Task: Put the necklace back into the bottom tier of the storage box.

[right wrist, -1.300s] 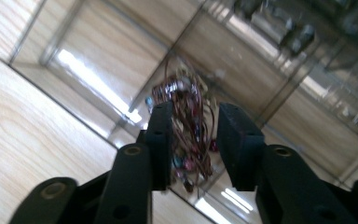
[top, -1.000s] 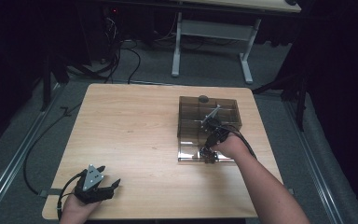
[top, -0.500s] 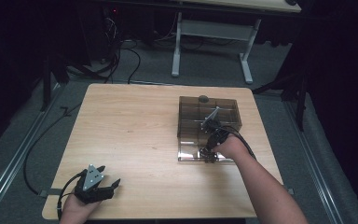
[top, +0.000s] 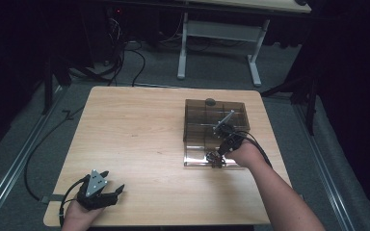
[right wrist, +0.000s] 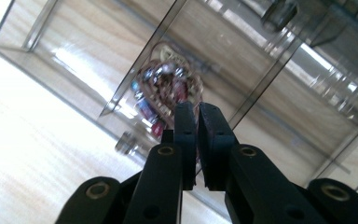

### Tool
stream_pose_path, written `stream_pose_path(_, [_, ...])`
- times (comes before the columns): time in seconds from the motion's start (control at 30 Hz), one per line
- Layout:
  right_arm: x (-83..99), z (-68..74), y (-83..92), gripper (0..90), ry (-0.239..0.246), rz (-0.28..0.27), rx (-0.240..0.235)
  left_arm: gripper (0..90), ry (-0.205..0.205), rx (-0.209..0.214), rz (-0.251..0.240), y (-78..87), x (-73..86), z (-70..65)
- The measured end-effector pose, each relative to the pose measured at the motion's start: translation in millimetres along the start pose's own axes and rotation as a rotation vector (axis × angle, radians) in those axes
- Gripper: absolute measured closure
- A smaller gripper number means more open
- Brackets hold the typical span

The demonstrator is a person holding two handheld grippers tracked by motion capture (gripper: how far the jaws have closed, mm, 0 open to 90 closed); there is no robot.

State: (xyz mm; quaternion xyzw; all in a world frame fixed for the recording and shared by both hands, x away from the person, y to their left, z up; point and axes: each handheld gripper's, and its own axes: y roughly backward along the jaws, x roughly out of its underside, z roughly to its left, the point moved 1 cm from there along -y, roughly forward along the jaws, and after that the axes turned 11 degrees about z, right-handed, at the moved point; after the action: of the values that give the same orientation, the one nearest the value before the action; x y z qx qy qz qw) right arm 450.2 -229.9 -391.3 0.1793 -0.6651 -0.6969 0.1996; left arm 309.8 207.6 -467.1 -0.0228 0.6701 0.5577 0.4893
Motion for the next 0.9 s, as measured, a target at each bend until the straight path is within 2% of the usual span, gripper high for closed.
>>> stream_pose_path(0.23, [21.0, 3.3, 2.4, 87.8, 0.007, -0.012, 0.0, 23.6, 0.0, 0.0, 0.0, 0.1, 0.1, -0.1])
stream_pose_path(0.3, [27.8, 5.0, 4.1, 87.8, -0.014, -0.01, -0.01, 23.6, 0.0, -0.001, -0.001, 0.2, 0.1, 0.0])
stream_pose_path(0.47, [44.9, 7.7, 3.6, 87.4, 0.001, -0.014, -0.006, 23.6, -0.001, -0.001, -0.001, 0.1, 0.1, -0.2])
stream_pose_path(0.6, [57.1, 7.6, 0.0, 85.2, -0.014, -0.02, -0.018, 23.6, 0.0, -0.003, -0.003, 0.1, 0.2, -0.5])
stream_pose_path(0.63, [61.7, 7.6, -1.6, 84.4, -0.031, -0.016, -0.023, 23.6, -0.002, -0.005, -0.003, 0.2, 0.2, -0.5])
stream_pose_path(0.77, [77.9, 3.5, -7.8, 82.6, -0.051, -0.031, -0.019, 23.6, -0.003, -0.006, -0.004, 0.4, 0.3, -0.5])
stream_pose_path(0.9, [86.1, 1.1, -12.4, 81.8, -0.056, -0.043, -0.015, 23.5, -0.002, -0.006, -0.005, 0.5, 0.3, -0.5])
